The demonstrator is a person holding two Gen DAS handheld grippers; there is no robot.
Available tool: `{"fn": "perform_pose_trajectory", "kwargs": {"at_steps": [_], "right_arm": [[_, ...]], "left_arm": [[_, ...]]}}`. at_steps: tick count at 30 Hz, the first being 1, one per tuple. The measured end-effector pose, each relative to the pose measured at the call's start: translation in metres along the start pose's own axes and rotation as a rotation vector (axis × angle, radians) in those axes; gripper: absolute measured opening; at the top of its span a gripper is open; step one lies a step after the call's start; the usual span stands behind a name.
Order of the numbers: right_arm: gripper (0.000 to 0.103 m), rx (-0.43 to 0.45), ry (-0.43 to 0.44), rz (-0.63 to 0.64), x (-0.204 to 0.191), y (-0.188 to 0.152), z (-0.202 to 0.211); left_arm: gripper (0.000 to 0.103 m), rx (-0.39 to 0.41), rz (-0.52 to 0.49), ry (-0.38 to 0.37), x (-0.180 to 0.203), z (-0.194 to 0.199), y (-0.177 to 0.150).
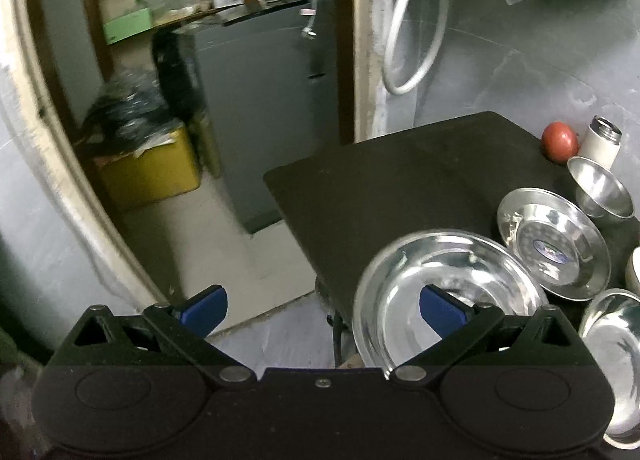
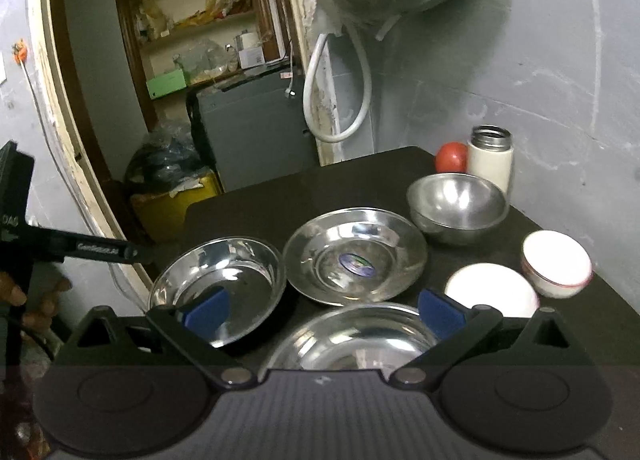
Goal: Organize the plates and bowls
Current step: 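Reach both grippers to the large steel plate and grip its rim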
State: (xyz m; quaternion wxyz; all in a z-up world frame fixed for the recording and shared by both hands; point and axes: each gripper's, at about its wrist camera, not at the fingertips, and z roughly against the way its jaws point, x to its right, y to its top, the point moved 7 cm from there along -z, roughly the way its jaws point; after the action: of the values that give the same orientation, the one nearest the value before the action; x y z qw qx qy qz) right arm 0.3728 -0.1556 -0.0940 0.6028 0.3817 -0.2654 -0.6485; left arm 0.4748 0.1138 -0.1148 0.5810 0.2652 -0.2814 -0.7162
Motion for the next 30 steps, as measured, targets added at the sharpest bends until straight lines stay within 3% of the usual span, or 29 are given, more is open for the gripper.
{"fn": "perform_pose_trajectory", "kwargs": {"at_steps": [6, 13, 23, 30], "right_arm": [[0.103, -0.119, 0.076, 0.028, -0.024, -0.003, -0.040], [0.101, -0.158, 0.066, 0.017, -0.040, -0.007, -0.069], [0.088, -0.209, 0.092, -0.011, -0.048, -0.007, -0.098], [0.086, -0.237, 0.089, -0.026, -0.050, -0.011, -0.110]], "left_arm": [[0.102, -0.030, -0.081, -0.086, 0.002, -0.037, 0.006], [0.102, -0.081, -0.152, -0.146, 0.003, -0.062, 0.002], [0.096, -0.119, -0.144, -0.196, 0.003, -0.066, -0.005], [0.082, -0.134, -0.099, -0.227, 0.002, -0.063, -0.008]]}}
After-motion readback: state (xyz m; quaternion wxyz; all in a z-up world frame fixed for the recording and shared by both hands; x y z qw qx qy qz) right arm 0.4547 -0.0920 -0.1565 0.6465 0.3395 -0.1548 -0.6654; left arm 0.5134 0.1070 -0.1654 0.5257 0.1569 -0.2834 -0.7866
